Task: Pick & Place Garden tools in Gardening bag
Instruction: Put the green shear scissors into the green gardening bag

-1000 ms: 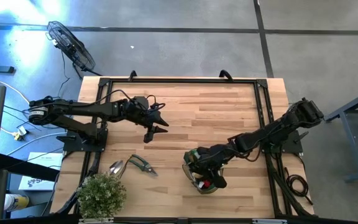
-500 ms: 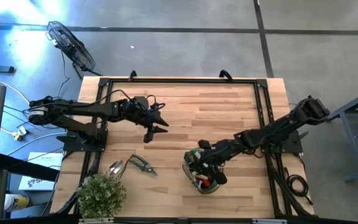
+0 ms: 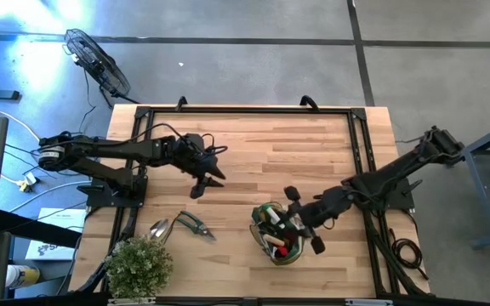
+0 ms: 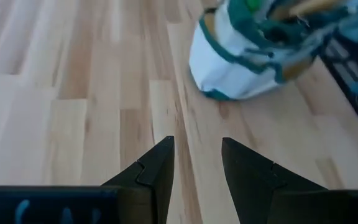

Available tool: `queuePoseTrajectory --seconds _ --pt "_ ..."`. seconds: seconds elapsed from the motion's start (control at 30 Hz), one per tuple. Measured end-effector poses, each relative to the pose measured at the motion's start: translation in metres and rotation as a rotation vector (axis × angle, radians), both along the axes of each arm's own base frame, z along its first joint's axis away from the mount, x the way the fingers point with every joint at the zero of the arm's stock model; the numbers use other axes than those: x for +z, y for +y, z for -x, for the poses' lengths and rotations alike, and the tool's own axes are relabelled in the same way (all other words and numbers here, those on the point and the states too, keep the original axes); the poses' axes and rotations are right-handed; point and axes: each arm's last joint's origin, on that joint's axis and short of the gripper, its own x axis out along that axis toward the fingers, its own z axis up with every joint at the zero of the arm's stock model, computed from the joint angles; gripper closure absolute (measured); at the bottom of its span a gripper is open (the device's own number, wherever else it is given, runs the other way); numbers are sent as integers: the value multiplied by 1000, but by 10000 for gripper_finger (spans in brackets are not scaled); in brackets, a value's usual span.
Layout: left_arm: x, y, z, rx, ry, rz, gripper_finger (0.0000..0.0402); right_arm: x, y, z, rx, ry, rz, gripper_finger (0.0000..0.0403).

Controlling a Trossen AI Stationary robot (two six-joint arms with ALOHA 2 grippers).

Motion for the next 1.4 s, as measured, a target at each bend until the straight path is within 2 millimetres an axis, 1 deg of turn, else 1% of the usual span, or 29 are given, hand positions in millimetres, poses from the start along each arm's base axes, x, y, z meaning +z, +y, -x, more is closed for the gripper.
queuePoseTrajectory --seconds 0.07,0.17,0.3,0.47,0.53,0.67,0.8,0.93,1.03,1.13,1.23,1.4 --pt "-3 0 2 -18 27 -13 273 0 2 2 19 -2 18 270" --pt "-4 -2 4 -50 52 14 273 -4 4 4 35 26 57 270" --pt "-2 -3 7 -63 131 34 273 -9 -1 4 20 78 83 270" --pt "6 -3 14 -33 275 60 273 -12 -7 3 -1 110 95 270" --pt "7 -4 18 0 340 104 273 -15 -9 3 -14 142 95 270" --pt "5 -6 29 57 498 168 273 -18 -11 3 -31 186 82 270" --pt "0 -6 38 84 616 160 273 -19 -11 4 -31 197 85 270" --pt "-2 -5 43 126 672 114 273 -19 -11 4 -31 199 86 270" --pt "-2 -6 44 126 689 115 273 -19 -12 4 -31 204 88 270" --pt "-3 -14 45 88 707 101 273 -19 -11 4 -34 207 81 270" --pt "-3 -27 44 22 705 71 273 -20 -11 3 -35 211 80 270" --pt "-2 -49 43 -115 668 -54 273 -24 -10 1 -35 226 87 270"
